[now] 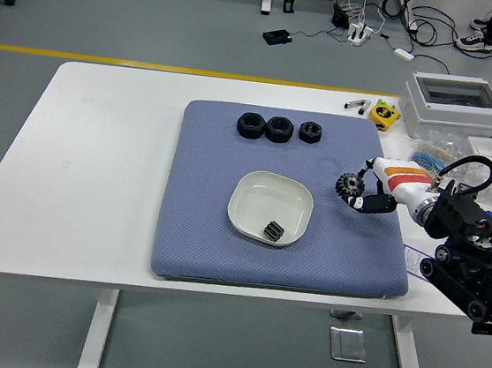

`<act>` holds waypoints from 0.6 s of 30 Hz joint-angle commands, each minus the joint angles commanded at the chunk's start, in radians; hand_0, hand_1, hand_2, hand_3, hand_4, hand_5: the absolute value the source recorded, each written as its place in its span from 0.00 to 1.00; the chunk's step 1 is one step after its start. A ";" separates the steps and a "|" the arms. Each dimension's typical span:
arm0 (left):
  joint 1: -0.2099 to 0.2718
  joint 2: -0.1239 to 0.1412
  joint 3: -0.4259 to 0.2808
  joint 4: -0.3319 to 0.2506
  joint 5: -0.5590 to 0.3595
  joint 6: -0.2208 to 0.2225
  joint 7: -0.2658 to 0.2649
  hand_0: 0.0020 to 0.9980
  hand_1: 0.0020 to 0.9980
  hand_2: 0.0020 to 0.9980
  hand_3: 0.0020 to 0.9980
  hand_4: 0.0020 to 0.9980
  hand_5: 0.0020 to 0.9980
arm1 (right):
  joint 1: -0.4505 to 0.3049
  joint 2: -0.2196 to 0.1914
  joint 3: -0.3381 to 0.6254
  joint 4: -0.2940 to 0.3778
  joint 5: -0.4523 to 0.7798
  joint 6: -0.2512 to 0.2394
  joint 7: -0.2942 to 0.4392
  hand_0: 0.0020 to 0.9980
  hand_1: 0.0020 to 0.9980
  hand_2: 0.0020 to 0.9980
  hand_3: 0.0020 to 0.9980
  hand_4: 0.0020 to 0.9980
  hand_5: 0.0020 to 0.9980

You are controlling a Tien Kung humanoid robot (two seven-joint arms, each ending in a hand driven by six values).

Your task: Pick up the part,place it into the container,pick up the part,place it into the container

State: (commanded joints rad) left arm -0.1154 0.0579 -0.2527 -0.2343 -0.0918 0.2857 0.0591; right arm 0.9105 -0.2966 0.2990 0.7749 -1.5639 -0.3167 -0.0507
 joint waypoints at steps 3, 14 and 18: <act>0.000 0.000 0.000 0.000 0.000 0.000 0.000 0.62 0.59 0.66 0.60 0.58 0.59 | -0.007 -0.019 0.013 0.051 0.022 -0.010 0.004 0.00 0.02 0.16 0.47 0.75 0.51; 0.007 0.001 -0.004 0.000 0.009 0.001 0.003 0.62 0.59 0.66 0.60 0.58 0.59 | -0.004 -0.020 -0.022 0.279 -0.036 -0.020 -0.030 0.00 0.06 0.20 0.46 0.77 0.51; 0.011 0.000 0.006 0.000 -0.009 0.003 -0.005 0.62 0.59 0.66 0.60 0.58 0.59 | -0.001 0.016 -0.026 0.288 -0.043 -0.038 -0.038 0.00 0.06 0.20 0.46 0.77 0.51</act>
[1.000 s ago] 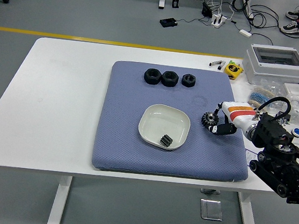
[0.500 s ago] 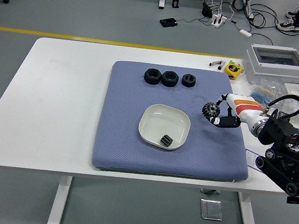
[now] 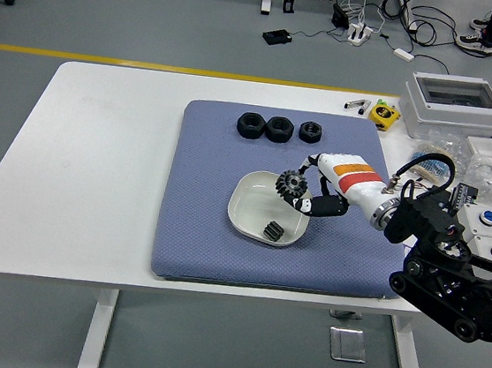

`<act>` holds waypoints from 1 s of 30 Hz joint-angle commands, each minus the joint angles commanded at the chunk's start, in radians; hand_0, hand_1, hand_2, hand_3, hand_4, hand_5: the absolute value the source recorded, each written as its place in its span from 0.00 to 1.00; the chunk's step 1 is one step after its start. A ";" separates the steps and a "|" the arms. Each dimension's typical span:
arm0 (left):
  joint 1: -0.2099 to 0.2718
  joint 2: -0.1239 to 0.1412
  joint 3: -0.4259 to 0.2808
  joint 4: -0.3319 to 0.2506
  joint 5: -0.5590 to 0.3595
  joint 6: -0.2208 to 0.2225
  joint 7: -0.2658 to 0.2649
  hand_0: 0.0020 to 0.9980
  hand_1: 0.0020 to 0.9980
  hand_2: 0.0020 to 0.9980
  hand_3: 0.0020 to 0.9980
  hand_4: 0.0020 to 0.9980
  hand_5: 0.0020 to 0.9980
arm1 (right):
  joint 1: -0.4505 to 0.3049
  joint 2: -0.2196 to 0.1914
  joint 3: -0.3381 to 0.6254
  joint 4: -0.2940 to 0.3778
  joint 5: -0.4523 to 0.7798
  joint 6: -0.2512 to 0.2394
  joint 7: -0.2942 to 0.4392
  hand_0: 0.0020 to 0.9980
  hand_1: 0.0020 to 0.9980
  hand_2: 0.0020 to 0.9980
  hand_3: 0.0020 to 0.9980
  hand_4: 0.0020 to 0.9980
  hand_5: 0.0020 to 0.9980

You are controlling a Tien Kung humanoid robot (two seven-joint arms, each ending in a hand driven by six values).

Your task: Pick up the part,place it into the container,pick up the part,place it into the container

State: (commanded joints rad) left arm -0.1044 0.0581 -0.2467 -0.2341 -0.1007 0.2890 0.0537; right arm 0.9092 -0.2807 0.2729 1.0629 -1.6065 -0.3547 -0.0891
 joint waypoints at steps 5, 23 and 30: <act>0.000 0.002 0.004 -0.001 -0.001 0.000 -0.002 0.62 0.59 0.66 0.60 0.58 0.59 | 0.008 0.051 -0.005 -0.034 -0.028 0.015 -0.047 0.04 0.15 0.28 0.42 0.79 0.48; 0.000 0.005 0.021 -0.002 -0.023 -0.002 -0.011 0.62 0.59 0.66 0.59 0.58 0.59 | 0.023 0.129 -0.023 -0.120 0.003 -0.027 -0.086 0.29 0.42 0.46 0.78 0.88 0.41; -0.005 0.005 0.026 -0.001 -0.033 -0.003 -0.015 0.62 0.59 0.66 0.59 0.58 0.59 | 0.019 0.123 -0.017 -0.128 0.001 -0.047 -0.091 0.32 0.45 0.47 0.84 0.88 0.40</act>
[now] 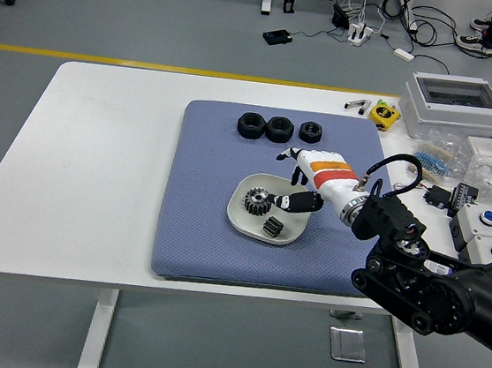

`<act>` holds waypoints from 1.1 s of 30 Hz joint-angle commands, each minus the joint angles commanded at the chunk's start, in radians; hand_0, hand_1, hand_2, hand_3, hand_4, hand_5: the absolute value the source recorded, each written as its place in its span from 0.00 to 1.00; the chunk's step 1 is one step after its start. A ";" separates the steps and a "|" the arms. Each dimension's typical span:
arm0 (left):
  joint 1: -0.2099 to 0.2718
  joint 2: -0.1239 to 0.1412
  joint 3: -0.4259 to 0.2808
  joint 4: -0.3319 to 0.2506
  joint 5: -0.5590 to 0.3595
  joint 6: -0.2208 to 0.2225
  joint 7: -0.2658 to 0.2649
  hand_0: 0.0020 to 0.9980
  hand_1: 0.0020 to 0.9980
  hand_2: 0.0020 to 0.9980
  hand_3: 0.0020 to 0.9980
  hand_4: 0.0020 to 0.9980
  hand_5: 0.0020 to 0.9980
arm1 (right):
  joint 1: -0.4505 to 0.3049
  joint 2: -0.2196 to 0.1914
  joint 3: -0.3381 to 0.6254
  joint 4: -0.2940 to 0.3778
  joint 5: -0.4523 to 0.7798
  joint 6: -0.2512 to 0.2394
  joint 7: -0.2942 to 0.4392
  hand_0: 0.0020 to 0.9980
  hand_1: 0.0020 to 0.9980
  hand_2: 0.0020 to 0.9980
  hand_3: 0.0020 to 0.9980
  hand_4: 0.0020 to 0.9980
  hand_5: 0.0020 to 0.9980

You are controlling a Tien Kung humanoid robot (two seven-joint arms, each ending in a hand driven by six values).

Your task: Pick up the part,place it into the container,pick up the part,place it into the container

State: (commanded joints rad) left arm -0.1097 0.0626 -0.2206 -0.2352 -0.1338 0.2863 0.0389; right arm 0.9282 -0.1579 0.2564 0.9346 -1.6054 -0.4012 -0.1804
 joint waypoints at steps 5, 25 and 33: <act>-0.001 -0.001 0.003 0.001 -0.007 0.000 -0.002 0.62 0.59 0.66 0.59 0.58 0.59 | -0.008 -0.020 0.025 0.009 0.010 -0.022 0.009 0.33 0.46 0.48 0.84 0.88 0.40; 0.003 0.000 0.000 0.002 0.000 -0.002 0.000 0.62 0.59 0.66 0.59 0.58 0.59 | -0.212 -0.185 0.352 0.256 0.745 -0.166 0.487 0.40 0.56 0.64 0.80 0.90 0.41; 0.003 -0.001 0.001 0.002 0.000 -0.002 -0.001 0.62 0.59 0.66 0.59 0.58 0.59 | -0.386 -0.255 0.476 0.399 1.083 -0.101 0.500 0.54 0.67 0.75 0.77 0.92 0.47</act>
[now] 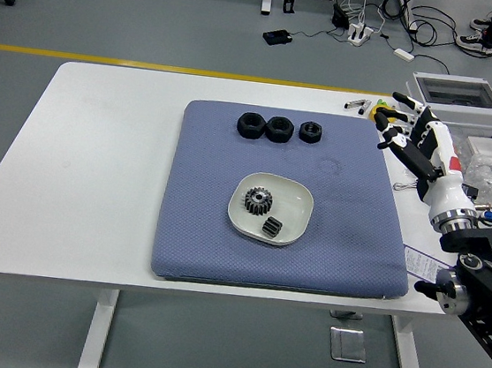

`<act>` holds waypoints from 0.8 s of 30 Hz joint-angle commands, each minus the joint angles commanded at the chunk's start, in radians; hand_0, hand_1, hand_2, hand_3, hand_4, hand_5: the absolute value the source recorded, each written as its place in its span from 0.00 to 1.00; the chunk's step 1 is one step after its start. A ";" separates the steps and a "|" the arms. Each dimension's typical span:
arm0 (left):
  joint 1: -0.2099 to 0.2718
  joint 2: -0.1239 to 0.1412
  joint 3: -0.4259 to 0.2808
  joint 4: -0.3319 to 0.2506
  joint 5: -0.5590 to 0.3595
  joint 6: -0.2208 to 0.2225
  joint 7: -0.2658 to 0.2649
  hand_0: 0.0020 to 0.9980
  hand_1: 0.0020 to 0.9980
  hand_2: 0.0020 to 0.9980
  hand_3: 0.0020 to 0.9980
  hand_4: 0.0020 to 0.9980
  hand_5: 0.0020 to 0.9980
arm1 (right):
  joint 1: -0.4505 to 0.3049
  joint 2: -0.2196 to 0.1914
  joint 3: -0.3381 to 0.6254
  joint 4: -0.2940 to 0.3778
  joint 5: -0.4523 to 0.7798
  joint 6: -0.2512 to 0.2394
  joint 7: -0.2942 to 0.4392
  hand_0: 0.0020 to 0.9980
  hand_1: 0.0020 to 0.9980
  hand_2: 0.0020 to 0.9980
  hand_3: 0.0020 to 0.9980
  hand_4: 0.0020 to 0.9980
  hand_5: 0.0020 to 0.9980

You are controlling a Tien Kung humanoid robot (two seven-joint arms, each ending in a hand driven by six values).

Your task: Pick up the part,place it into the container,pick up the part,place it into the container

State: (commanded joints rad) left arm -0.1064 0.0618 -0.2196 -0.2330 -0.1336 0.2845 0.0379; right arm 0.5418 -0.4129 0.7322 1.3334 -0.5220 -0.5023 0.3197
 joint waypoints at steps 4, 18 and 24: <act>0.000 -0.002 -0.001 0.000 0.002 0.000 0.001 0.62 0.59 0.66 0.59 0.58 0.59 | -0.090 -0.008 0.043 0.041 0.104 0.024 -0.005 0.54 0.67 0.75 0.77 0.92 0.47; 0.008 -0.001 -0.022 0.000 0.039 0.001 0.011 0.62 0.59 0.66 0.59 0.58 0.59 | -0.319 0.097 0.201 0.001 -0.085 0.074 -0.014 0.64 0.71 0.77 0.73 0.93 0.53; 0.013 0.001 -0.039 0.000 0.067 0.002 0.018 0.62 0.59 0.66 0.59 0.58 0.59 | -0.367 0.151 0.254 -0.031 -0.098 0.092 -0.007 0.63 0.70 0.77 0.73 0.93 0.51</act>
State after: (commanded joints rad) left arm -0.0938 0.0631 -0.2586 -0.2333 -0.0663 0.2862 0.0564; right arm 0.1744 -0.2618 0.9858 1.3021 -0.6201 -0.4106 0.3132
